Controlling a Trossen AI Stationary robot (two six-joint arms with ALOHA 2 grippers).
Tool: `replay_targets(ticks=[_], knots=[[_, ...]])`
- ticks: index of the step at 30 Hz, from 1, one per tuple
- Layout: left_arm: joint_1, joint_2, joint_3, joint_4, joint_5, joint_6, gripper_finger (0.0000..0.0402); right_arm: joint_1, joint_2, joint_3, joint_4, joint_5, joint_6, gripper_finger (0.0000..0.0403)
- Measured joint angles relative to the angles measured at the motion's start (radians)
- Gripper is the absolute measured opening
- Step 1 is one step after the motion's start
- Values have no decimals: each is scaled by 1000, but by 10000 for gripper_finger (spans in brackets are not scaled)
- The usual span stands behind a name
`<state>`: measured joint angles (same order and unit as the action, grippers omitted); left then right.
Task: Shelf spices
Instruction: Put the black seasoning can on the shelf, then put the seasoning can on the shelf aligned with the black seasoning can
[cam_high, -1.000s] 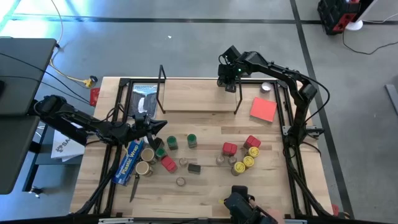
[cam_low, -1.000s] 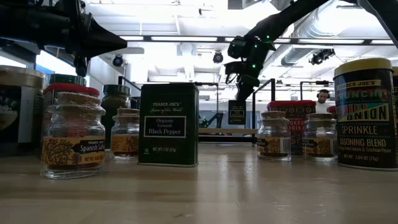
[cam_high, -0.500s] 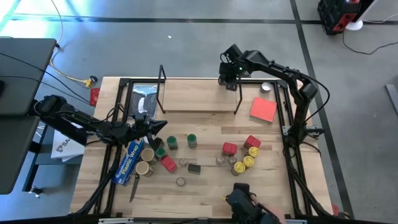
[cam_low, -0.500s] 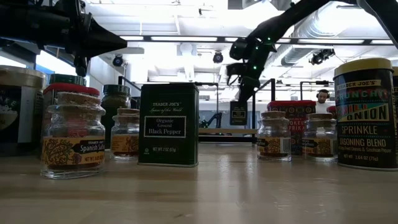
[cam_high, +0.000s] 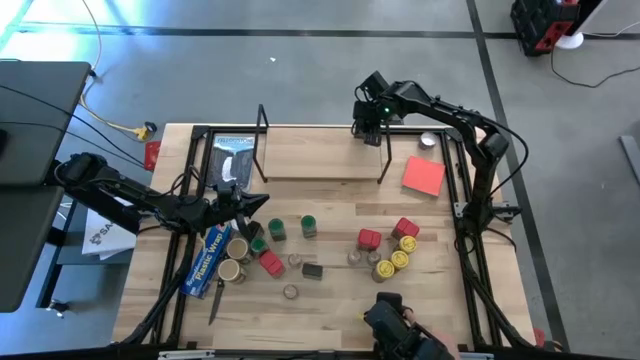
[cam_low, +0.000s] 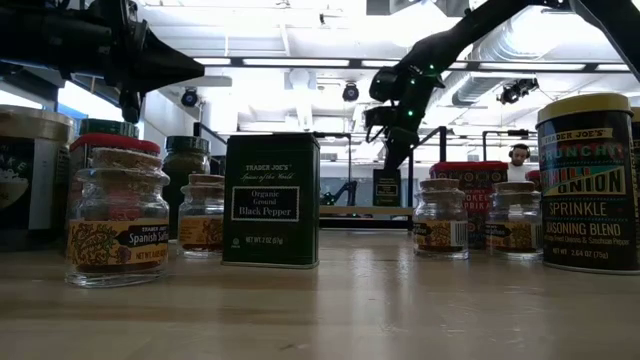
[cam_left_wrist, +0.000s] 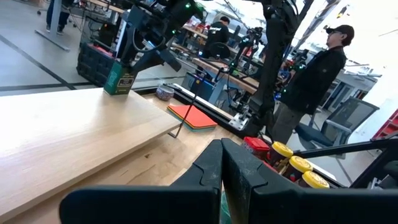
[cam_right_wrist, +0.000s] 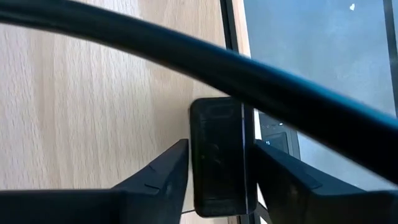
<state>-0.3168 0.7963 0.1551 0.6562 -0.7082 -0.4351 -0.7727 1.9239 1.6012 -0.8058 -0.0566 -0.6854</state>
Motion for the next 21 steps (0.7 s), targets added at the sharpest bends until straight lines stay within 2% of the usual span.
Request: replay_targets(ticks=[3,6,13,21], knots=[[0,0,0,-1,1,0,0,0,2,0,-2,9,-1,202],[0,0,0,-1,1,0,0,1,1,0,16,60,-11,215],[0,0,0,0,2,0,0,27,-12,0,8,153,-75,216],[0,0,0,0,2,-5,0,68,-79,0,-8,174,-86,216]])
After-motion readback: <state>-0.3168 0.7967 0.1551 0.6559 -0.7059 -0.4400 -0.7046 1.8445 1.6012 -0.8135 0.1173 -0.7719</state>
